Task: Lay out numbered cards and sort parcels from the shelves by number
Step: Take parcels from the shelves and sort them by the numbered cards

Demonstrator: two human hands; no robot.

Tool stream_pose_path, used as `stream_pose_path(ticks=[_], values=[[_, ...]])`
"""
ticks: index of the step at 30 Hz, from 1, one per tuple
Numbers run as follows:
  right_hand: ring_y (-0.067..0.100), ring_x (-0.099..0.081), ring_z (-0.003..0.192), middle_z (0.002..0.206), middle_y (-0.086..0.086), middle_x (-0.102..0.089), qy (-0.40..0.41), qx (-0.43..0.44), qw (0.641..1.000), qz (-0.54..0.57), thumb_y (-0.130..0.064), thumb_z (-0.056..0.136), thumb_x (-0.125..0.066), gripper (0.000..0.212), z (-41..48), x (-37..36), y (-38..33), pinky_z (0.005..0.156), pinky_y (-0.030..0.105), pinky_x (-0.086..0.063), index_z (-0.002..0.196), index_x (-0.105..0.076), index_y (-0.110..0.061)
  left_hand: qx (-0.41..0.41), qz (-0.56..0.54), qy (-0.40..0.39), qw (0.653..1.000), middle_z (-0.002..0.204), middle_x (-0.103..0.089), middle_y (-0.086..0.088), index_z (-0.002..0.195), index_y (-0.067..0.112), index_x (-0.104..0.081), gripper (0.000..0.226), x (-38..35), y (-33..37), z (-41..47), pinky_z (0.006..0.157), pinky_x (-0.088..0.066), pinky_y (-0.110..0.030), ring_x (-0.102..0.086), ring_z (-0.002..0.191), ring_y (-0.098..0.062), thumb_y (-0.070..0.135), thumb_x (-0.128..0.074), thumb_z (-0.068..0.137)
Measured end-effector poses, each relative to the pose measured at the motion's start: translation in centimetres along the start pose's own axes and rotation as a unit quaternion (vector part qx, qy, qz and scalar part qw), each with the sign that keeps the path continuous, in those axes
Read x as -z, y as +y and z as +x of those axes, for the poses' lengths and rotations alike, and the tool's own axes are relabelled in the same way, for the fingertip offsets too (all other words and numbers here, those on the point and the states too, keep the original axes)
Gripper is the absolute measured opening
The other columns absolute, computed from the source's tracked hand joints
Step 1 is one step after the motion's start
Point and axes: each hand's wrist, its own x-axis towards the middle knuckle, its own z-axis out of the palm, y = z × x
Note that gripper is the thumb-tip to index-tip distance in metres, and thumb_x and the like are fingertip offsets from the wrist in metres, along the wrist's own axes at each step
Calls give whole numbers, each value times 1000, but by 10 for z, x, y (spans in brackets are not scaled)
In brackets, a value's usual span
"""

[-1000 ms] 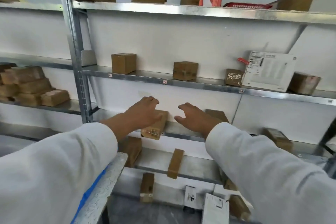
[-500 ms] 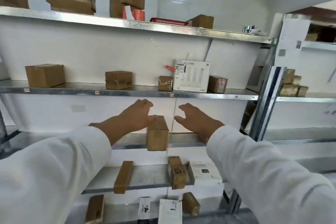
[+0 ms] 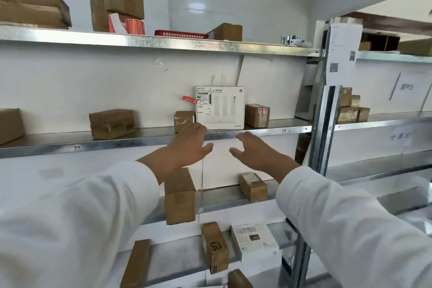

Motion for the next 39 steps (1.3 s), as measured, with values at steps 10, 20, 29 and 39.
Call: stream_pose_path(ticks=[10, 20, 29, 39], values=[[30, -46, 123, 136, 11, -46, 24, -44, 999, -21, -37, 96, -50, 53, 128, 13, 39, 105, 40, -37, 139, -42, -7, -11, 16, 13, 1000, 136, -46, -3, 134, 10, -45, 51, -28, -31, 143, 95, -36, -36, -39, 127, -21, 43, -47, 96], [30, -41, 131, 144, 13, -39, 39, -54, 998, -14, -37, 97, -48, 57, 233, 1, 90, 104, 38, -36, 143, -35, -4, -18, 20, 3, 1000, 136, -45, -9, 135, 5, -43, 50, -86, -43, 245, 100, -34, -34, -35, 130, -24, 35, -49, 95], [32, -41, 126, 138, 15, -33, 78, -35, 995, 50, -33, 95, -50, 53, 309, -6, 157, 102, 41, -39, 134, -37, -1, 103, 38, 43, 993, 130, -47, -15, 130, 1, -44, 48, -116, -53, 306, 101, -37, -37, -37, 124, -29, 35, -47, 96], [28, -39, 126, 141, 14, -32, 45, -33, 980, 191, -31, 96, -50, 59, 371, -31, 189, 92, 27, -32, 140, -27, -1, 311, -46, 66, 947, 139, -32, -23, 144, -10, -11, 73, -126, -71, 335, 96, -39, -40, -42, 124, -36, 35, -46, 98]])
